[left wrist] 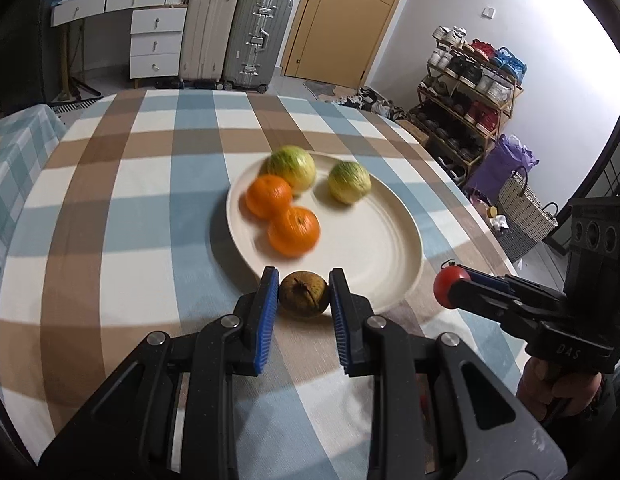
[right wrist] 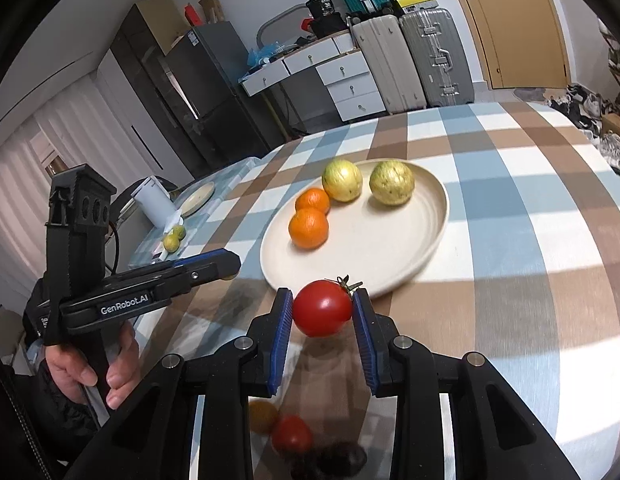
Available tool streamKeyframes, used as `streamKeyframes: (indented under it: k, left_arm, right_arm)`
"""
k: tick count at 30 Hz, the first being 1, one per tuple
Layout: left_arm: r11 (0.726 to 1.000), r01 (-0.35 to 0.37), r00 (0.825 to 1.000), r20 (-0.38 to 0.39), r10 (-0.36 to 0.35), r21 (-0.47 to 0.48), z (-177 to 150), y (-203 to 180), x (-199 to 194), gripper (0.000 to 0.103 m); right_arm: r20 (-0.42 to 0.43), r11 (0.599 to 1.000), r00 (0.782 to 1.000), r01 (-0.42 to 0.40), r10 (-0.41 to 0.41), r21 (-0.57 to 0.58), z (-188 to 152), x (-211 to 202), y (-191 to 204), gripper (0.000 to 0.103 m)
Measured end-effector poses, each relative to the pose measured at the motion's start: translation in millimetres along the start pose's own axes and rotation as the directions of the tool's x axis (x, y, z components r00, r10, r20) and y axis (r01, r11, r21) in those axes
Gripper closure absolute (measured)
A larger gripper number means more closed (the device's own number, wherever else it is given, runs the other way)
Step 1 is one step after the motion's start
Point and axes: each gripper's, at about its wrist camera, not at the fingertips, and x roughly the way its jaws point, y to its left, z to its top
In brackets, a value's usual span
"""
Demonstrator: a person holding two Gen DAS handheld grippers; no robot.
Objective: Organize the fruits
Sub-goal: 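Carry the tomato and kiwi onto the cream plate and open both grippers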
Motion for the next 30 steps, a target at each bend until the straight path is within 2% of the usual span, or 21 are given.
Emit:
streamKeyframes:
  k: [16, 30]
  left_arm:
    - [0.999, 0.022, 1.0, 0.001, -0.022, 0.03, 39.6, 27.1, 46.2, 0.08]
    - [0.996, 0.069, 0.997, -0.028, -0.067, 0.056, 43.3, 36.3, 67.5, 0.08]
  right_arm:
    - [-0.041, 0.999, 0.999, -0.028, 0.03, 0.037, 64.6, 63.0, -10.2, 0.072]
    - [-0.083, 0.999, 0.996, 0.017, -0.013, 0.04, 87.0, 116.5, -8.0, 0.072]
